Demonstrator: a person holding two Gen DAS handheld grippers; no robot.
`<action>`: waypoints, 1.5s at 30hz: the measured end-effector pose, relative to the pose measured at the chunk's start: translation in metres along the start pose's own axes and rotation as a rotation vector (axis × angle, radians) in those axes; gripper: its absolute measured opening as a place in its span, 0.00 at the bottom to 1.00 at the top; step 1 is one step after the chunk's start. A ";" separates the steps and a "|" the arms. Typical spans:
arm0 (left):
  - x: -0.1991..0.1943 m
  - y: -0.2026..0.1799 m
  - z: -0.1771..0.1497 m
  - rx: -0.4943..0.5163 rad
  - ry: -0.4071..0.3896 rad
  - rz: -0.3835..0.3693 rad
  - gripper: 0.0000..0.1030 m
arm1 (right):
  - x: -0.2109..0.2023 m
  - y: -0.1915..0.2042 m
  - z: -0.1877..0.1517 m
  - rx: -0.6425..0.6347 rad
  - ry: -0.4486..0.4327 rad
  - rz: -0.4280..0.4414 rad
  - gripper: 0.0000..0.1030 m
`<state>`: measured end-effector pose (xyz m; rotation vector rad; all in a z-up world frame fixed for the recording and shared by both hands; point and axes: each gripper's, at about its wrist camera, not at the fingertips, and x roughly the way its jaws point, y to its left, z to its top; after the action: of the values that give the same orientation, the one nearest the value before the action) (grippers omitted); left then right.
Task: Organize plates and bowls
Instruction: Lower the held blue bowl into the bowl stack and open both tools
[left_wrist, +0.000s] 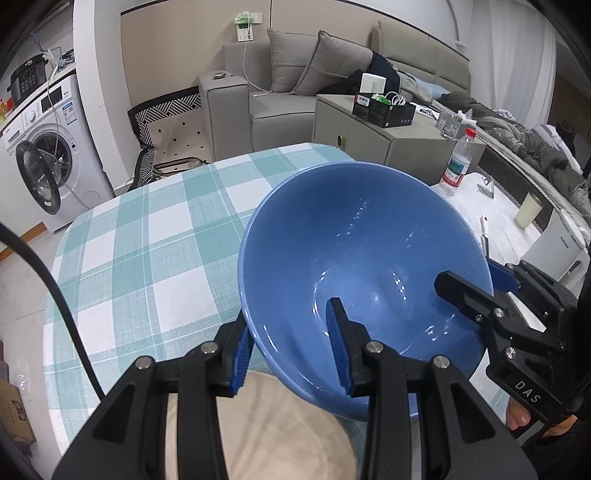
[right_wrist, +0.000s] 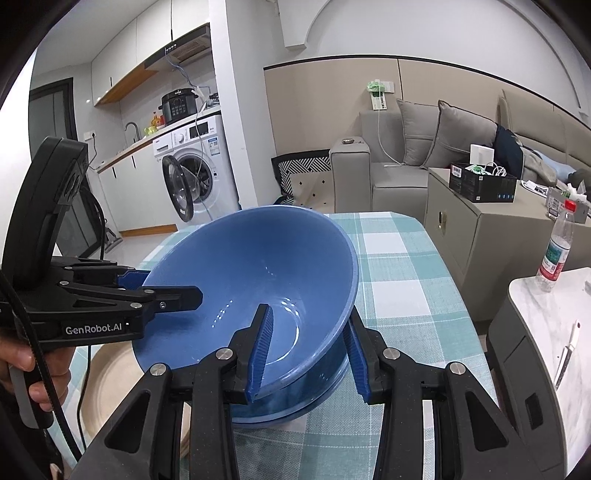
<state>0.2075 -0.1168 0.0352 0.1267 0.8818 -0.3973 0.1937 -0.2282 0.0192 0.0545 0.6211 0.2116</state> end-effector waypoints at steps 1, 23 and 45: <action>0.001 0.000 -0.001 0.002 0.000 0.005 0.35 | 0.001 0.001 -0.001 -0.004 0.000 -0.004 0.38; 0.011 -0.004 -0.014 0.028 0.015 0.051 0.35 | 0.017 0.007 -0.008 -0.051 0.036 -0.053 0.39; 0.021 -0.003 -0.024 0.036 0.024 0.081 0.38 | 0.020 0.006 -0.013 -0.089 0.042 -0.032 0.79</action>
<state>0.2011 -0.1196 0.0039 0.1998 0.8910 -0.3367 0.2009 -0.2178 -0.0022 -0.0462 0.6535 0.2094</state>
